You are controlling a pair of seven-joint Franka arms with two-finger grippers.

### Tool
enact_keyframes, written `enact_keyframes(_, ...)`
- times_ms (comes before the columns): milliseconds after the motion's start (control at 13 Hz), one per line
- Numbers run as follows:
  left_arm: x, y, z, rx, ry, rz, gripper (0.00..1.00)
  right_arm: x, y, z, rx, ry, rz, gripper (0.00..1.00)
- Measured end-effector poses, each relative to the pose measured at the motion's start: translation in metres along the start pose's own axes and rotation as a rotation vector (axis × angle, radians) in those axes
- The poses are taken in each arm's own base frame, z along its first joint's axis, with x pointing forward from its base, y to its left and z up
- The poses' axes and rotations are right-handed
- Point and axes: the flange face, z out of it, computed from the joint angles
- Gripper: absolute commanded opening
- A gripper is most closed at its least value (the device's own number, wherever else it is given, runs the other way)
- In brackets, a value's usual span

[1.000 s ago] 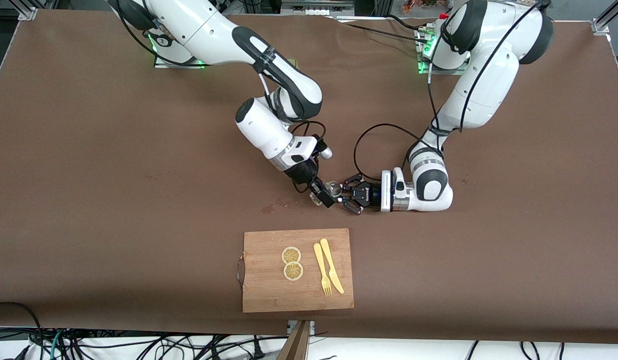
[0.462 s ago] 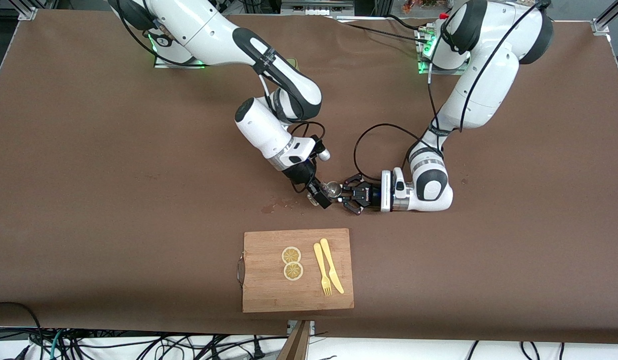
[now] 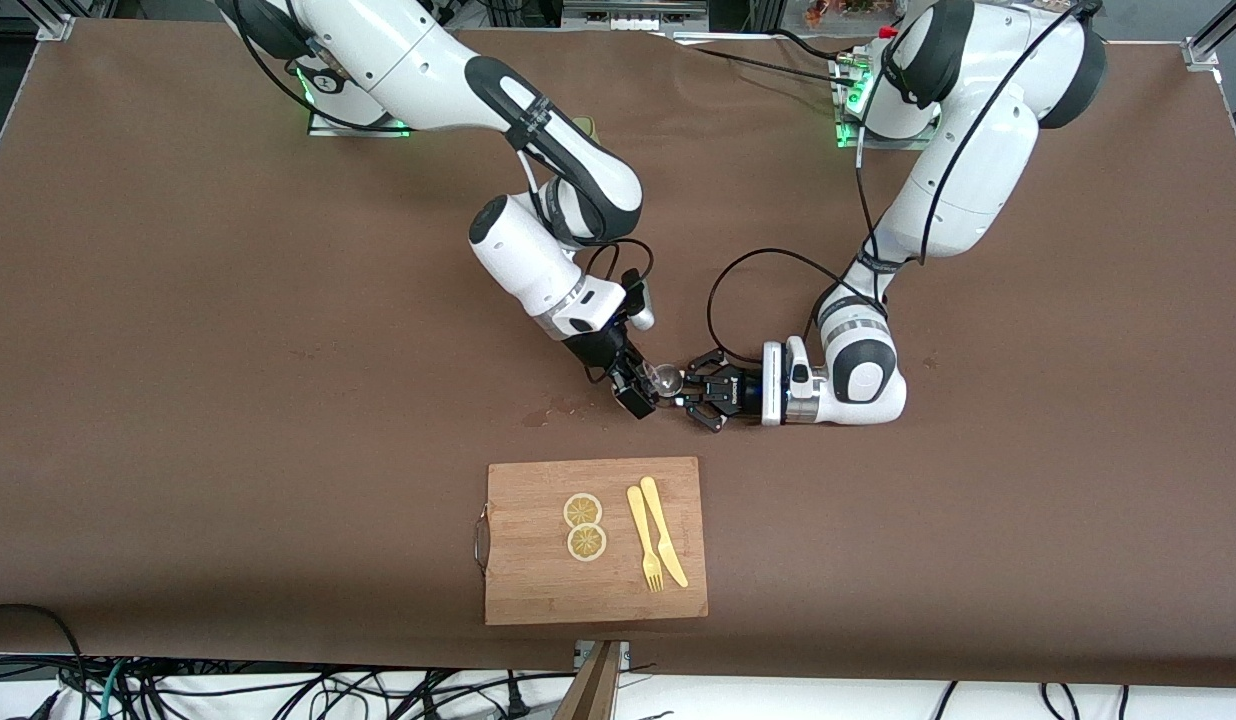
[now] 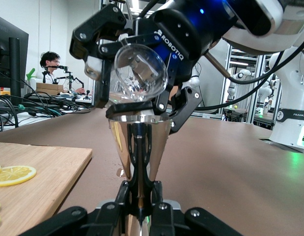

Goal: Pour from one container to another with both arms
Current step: 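Move the jigger and cup apart back toward their table spots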

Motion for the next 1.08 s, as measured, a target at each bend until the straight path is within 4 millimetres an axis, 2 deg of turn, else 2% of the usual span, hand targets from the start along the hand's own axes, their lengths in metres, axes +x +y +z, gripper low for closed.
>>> enact_keyframes(308, -0.002, -0.003, -0.007, 0.009, -0.009, 0.006, 0.00, -0.002, 0.010, -0.013, 0.012, 0.031, 0.172, 0.00)
enact_keyframes(538, -0.004, -0.011, -0.029, 0.027, -0.034, 0.026, 0.00, -0.015, 0.031, -0.026, 0.059, 0.106, 0.304, 0.00)
enact_keyframes(769, -0.003, -0.024, -0.077, 0.029, -0.062, 0.064, 0.00, -0.064, 0.071, -0.046, 0.137, 0.226, 0.401, 0.00)
enact_keyframes(923, -0.002, -0.030, -0.122, 0.023, -0.065, 0.086, 0.00, -0.115, 0.096, -0.065, 0.196, 0.314, 0.456, 0.00)
enact_keyframes(1077, -0.002, -0.030, -0.168, 0.014, -0.054, 0.093, 0.00, -0.167, 0.112, -0.087, 0.237, 0.390, 0.513, 0.00)
